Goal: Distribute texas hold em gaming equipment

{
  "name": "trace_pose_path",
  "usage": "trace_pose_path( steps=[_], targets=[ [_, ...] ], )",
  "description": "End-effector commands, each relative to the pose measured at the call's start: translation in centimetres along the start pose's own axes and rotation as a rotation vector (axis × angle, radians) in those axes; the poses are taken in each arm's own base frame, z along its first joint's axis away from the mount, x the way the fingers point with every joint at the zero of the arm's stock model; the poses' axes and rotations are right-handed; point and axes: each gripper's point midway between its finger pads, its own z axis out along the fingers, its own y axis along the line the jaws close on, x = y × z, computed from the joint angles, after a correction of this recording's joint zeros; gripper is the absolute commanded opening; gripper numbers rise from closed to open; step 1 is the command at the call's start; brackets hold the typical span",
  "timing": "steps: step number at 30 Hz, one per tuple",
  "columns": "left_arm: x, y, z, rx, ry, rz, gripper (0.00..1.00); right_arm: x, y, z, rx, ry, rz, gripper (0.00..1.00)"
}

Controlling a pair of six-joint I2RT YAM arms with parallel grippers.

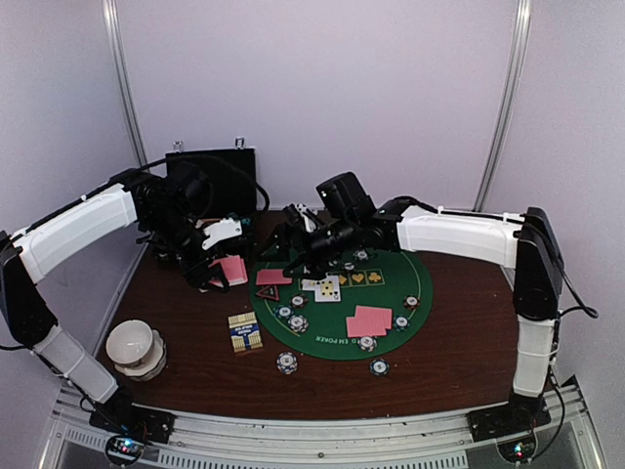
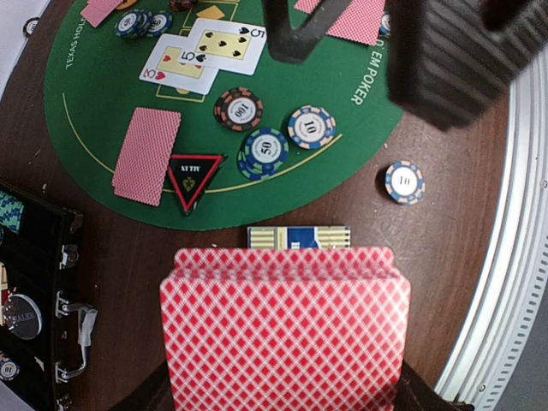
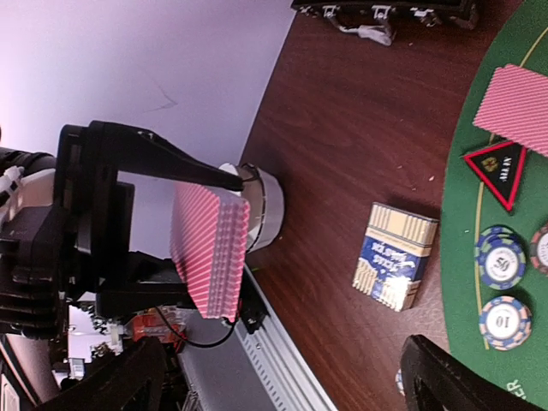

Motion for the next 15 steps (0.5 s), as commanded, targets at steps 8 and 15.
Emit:
trace_pose_path(
  steps=[8,15],
  targets=[
    [-2.0,0.6,-1.5,-0.021,-0.077,0.001,0.00,1.3,3.7,2.8,-0.217,0.109,0.124,0.99],
    [-2.1,0.4,-1.4,-0.010,-0.084,0.001,0.00,0.9,3.9,4.4,-0.270,0.109,0.159,0.95]
  ],
)
